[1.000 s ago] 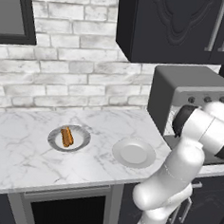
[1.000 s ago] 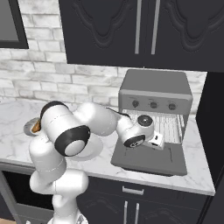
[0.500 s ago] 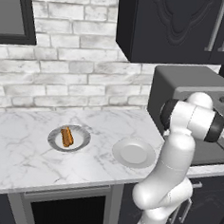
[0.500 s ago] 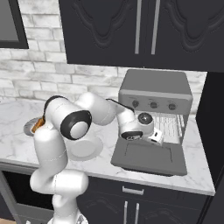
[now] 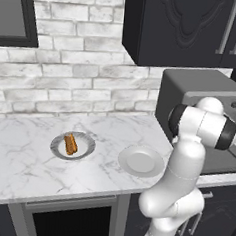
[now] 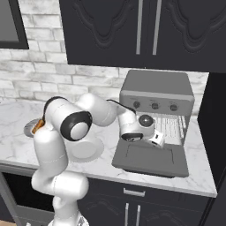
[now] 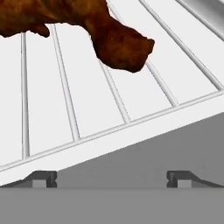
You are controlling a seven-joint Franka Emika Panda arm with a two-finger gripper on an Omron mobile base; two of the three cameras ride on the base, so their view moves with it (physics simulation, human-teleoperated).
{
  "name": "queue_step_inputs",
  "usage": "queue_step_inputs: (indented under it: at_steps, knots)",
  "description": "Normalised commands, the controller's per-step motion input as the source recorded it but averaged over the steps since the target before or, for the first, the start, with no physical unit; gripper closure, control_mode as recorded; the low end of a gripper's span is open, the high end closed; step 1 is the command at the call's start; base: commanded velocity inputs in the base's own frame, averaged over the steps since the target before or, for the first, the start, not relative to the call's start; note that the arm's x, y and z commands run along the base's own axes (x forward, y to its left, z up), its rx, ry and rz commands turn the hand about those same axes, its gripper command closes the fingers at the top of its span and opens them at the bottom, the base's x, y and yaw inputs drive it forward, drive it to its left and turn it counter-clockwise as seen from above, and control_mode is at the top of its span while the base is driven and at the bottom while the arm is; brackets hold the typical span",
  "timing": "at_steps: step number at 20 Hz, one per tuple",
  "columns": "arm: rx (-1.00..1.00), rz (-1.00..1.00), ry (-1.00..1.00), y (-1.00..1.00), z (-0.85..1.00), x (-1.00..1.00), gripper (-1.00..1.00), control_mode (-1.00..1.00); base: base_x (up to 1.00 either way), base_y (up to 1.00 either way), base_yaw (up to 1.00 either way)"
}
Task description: Open the toaster oven door. Place the hotdog bun on the top rack in the toaster oven and place the chicken drumstick on the bottom rack.
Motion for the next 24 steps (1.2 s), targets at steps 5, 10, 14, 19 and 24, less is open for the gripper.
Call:
queue_step_inputs:
  at_steps: [5,10,14,19,24]
  knots:
    - [0.01,0.01,-0.04,-0.02,0.27,-0.42,-1.00,-1.00,0.00,0.00,0.00]
    - [0.00,0.13,-0.14,-0.02,0.58,-0.34,-1.00,-1.00,0.00,0.00,0.00]
    - [0.00,0.19,-0.24,0.00,0.76,-0.35,-1.00,-1.00,0.00,0.00,0.00]
    - [0.00,0.19,-0.25,-0.11,0.57,-0.39,-1.00,-1.00,0.00,0.00,0.00]
    - [0.01,0.22,-0.23,-0.23,0.32,-0.40,-1.00,-1.00,0.00,0.00,0.00]
